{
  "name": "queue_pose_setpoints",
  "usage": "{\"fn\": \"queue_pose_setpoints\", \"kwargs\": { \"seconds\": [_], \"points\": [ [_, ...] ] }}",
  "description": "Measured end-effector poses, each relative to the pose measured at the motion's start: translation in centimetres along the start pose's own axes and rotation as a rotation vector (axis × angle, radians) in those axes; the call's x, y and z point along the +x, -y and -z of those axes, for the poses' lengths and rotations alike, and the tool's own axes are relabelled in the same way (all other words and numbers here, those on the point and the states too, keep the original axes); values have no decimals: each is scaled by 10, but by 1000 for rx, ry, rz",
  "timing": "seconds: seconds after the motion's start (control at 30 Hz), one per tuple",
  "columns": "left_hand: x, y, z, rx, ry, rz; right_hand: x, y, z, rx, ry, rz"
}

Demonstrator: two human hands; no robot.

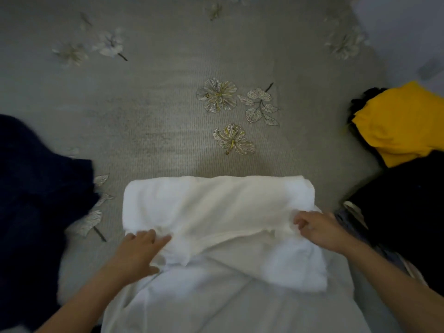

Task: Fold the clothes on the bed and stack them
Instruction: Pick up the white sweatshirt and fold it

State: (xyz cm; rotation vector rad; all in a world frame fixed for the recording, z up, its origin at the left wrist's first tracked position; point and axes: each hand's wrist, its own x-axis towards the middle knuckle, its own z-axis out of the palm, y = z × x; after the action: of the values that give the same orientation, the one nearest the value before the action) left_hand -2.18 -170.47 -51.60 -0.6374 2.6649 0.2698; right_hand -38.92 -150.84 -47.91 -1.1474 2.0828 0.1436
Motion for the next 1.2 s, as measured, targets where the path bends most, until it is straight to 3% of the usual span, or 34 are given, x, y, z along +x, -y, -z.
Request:
{"fn": "queue_pose_setpoints", "kwargs": {
  "seconds": [0.03,0.1,0.17,0.2,0.27,0.3,0.37,0.4,0.47,0.53,0.6,0.67,0.8,0.87,0.93,1.03,1.1,1.2],
  "points": [
    [1,-3,-4,43,14,15,0,3,-4,47,-26,-17],
    [9,-5,5,23,-145,89,6,15,-6,136,-283,34],
    [27,-4,19,-31,-287,194,18,28,-7,63,-477,133],
    [34,-4,26,-10,-299,227,25,35,-7,12,-489,136],
    [46,2,32,26,-167,316,38,41,-10,-129,-345,67],
    [48,10,25,17,-15,394,45,36,-14,-195,-250,29],
    [37,32,7,-68,277,571,53,13,-21,-144,-56,-116],
    [28,42,-1,-146,334,666,55,-2,-23,-26,17,-204],
    [12,55,-9,-287,290,833,57,-20,-21,176,38,-297],
    [11,55,-2,-229,119,878,64,-17,-9,218,-140,-292],
    [27,47,8,-171,-127,810,74,-1,6,172,-359,-284],
    [54,38,20,-230,-235,698,88,17,18,80,-382,-189],
    [99,39,28,-93,137,446,110,35,18,-205,-98,-87],
    [106,51,27,-26,273,412,112,28,14,-257,-94,-135],
    [107,59,27,-8,288,435,113,18,12,-311,-131,-137],
    [105,66,32,121,244,357,113,8,15,-447,-170,-26],
    [97,72,38,86,169,313,107,-1,23,-408,-262,51],
    [75,84,51,-28,-172,168,87,-15,37,-255,-540,229]
  ]
}}
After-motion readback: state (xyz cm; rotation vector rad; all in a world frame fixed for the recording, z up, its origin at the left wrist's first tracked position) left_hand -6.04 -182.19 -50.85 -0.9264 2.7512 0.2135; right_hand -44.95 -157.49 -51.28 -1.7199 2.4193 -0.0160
